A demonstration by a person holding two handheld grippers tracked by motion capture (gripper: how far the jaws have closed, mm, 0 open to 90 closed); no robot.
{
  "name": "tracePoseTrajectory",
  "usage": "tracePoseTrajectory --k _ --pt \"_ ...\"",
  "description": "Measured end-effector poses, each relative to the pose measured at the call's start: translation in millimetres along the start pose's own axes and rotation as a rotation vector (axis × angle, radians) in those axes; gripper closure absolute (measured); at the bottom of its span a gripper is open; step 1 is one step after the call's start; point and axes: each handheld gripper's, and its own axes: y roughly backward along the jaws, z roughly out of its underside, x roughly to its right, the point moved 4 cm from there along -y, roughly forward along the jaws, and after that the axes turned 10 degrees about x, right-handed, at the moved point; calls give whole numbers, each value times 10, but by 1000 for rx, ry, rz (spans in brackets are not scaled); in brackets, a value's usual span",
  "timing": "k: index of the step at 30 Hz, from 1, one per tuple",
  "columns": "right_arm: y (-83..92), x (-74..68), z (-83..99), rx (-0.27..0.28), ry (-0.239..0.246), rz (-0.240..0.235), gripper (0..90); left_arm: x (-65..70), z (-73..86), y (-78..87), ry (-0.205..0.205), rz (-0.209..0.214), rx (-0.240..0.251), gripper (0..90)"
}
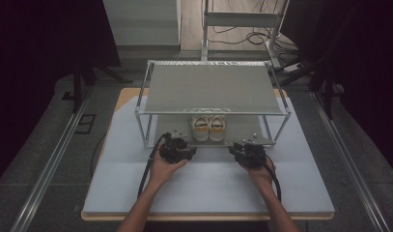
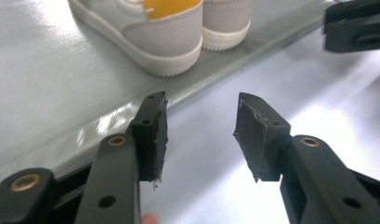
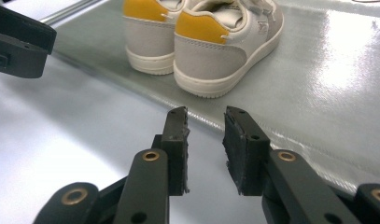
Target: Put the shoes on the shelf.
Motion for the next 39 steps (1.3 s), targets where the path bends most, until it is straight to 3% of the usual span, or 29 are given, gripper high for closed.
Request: tracePoseTrajectory --k 5,11,17,23,30,33,39 --pt "192 -35 47 17 11 -28 682 -24 177 215 1 -19 4 489" --pt "380 -68 92 27 19 -44 682 -18 369 360 -6 -28 -7 487" --pt "631 -99 284 2 32 -51 681 48 650 515 -22 -26 -42 480" --pt "826 -57 457 -18 11 -43 681 27 799 712 1 -28 -34 480" --pt "890 -10 538 -40 11 -39 666 -37 866 779 18 -47 -29 481" --pt "875 6 548 -42 10 -43 658 -35 878 760 7 -50 -36 479" --pt "868 43 567 -42 17 -27 564 -81 893 760 6 -63 -39 459"
